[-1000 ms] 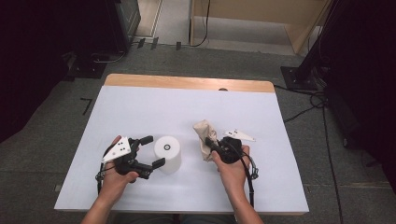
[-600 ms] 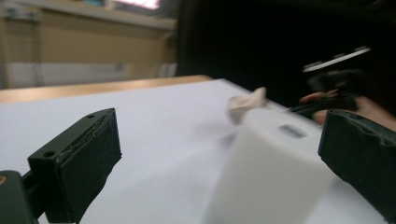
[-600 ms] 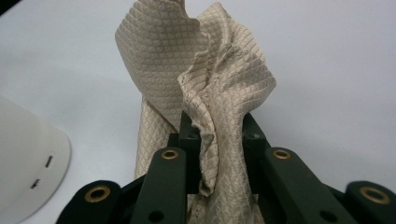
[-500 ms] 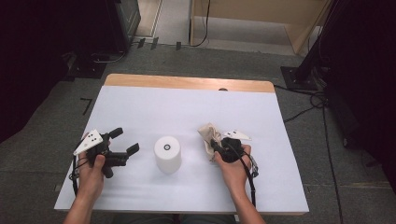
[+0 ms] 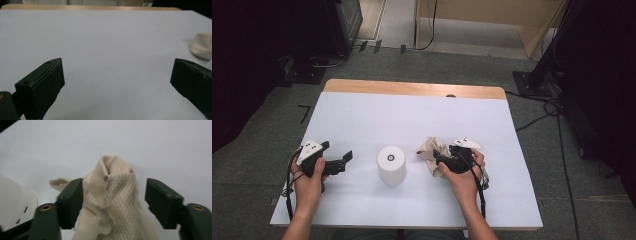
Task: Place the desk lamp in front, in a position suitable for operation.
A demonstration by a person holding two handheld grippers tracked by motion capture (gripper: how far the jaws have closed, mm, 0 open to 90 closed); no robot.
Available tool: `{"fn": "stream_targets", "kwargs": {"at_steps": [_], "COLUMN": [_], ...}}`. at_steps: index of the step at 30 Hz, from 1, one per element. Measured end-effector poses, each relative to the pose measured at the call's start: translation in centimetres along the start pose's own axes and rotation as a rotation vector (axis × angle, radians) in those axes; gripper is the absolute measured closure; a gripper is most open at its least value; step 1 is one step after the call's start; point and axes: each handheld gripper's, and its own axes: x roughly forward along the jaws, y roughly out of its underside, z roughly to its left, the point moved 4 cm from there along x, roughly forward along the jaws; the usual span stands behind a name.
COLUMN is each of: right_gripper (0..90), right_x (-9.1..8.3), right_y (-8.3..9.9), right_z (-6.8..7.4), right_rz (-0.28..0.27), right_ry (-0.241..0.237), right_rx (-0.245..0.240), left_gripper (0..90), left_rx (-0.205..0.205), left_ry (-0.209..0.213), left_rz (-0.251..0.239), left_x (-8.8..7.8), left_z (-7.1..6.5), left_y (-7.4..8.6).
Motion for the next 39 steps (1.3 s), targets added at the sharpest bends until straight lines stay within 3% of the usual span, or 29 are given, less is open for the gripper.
{"fn": "stream_targets", "kwargs": {"at_steps": [5, 10, 17, 22, 23, 28, 35, 39], "right_gripper": [17.8, 17.9, 17.5, 17.7, 17.7, 17.7, 17.6, 17.6], "right_x": [-1.4, -2.6, -3.7, -4.9, -5.2, -6.8, -8.5, -9.2], "right_y": [-0.9, -1.7, -0.5, 0.8, 1.1, 2.5, 4.8, 6.0], "right_z": [-0.3, -1.6, -5.1, -7.6, -8.2, -10.5, -13.2, -14.5], "right_rz": [-0.048, -0.062, -0.037, 0.001, 0.006, 0.035, 0.080, 0.107], "right_ry": [-0.019, 0.027, 0.086, 0.144, 0.154, 0.192, 0.233, 0.270], "right_rx": [-0.010, -0.002, 0.011, 0.018, 0.020, 0.030, 0.051, 0.035], "left_gripper": [0.0, 0.0, 0.0, 0.0, 0.4, 0.0, 0.0, 0.0], "left_rx": [0.022, 0.042, 0.138, 0.197, 0.197, 0.103, 0.111, 0.110], "left_ry": [-0.085, -0.115, -0.174, -0.210, -0.207, -0.145, -0.148, -0.148], "left_rz": [0.063, 0.107, 0.197, 0.288, 0.297, 0.336, 0.339, 0.338], "left_x": [0.2, 0.7, 1.6, 2.5, 2.7, 2.9, 2.9, 2.9], "left_z": [0.7, 0.7, -0.1, -0.5, -0.5, 0.4, 0.3, 0.3], "left_y": [0.7, 1.1, 1.4, 1.8, 1.8, 1.8, 1.8, 1.8]}}
